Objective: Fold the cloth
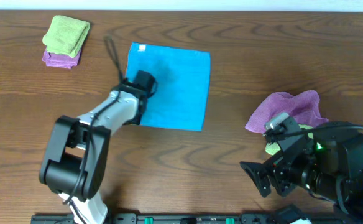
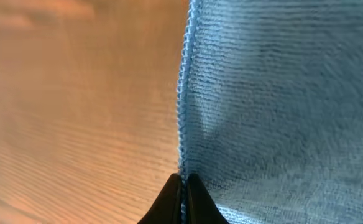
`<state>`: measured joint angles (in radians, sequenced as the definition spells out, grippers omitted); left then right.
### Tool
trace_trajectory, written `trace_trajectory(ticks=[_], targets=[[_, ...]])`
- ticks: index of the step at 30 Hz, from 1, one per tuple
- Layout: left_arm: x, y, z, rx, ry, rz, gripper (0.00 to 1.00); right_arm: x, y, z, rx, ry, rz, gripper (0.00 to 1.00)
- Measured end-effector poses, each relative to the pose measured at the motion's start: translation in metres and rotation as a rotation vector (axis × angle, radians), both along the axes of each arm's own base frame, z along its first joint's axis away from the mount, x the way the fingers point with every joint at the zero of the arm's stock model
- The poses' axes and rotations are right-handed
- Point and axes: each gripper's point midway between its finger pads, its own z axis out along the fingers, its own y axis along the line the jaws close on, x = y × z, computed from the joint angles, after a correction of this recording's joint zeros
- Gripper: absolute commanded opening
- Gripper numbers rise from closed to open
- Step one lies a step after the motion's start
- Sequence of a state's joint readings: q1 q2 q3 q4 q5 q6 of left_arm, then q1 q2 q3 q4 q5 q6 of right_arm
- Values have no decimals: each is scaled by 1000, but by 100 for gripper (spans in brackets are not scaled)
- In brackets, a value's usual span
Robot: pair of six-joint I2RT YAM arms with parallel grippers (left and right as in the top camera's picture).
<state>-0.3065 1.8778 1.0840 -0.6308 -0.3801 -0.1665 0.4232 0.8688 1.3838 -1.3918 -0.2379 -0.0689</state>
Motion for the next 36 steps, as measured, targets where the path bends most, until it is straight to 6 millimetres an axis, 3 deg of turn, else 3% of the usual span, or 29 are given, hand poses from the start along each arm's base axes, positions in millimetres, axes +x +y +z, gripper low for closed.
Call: trace_trajectory(ticks=[2,3,7,12,15,18,20,22,26,31,34,36], targets=[[-2,1,-3,-50,13,37,11,4,2,1,7,-15,0,99],[-4,1,-5,-69,23,47,32,7,3,0,9,-19,0,99],[-5,-1,-2,-110,28,68,73,27,12,-24,10,2,-11,99],[-5,-12,-1,-177,41,78,73,50,25,-82,-17,141,-30,99],[-7,-15,-1,-198,49,80,72,57,37,-116,-4,220,-17,95],[-8,-18,-2,-217,57,81,62,63,48,-154,13,320,-22,93],[-10,-21,-3,-228,68,76,47,65,53,-177,18,387,-36,93],[-14,-21,-3,-233,82,83,41,65,56,-196,15,449,-50,92],[-24,-18,-4,-221,123,84,46,66,59,-215,6,524,-68,92],[-36,-13,2,-209,167,96,57,69,62,-219,16,531,-69,93],[-28,-13,28,-242,80,96,63,72,63,-218,24,521,-69,91],[-22,-14,49,-282,14,94,64,74,64,-217,29,513,-69,84]])
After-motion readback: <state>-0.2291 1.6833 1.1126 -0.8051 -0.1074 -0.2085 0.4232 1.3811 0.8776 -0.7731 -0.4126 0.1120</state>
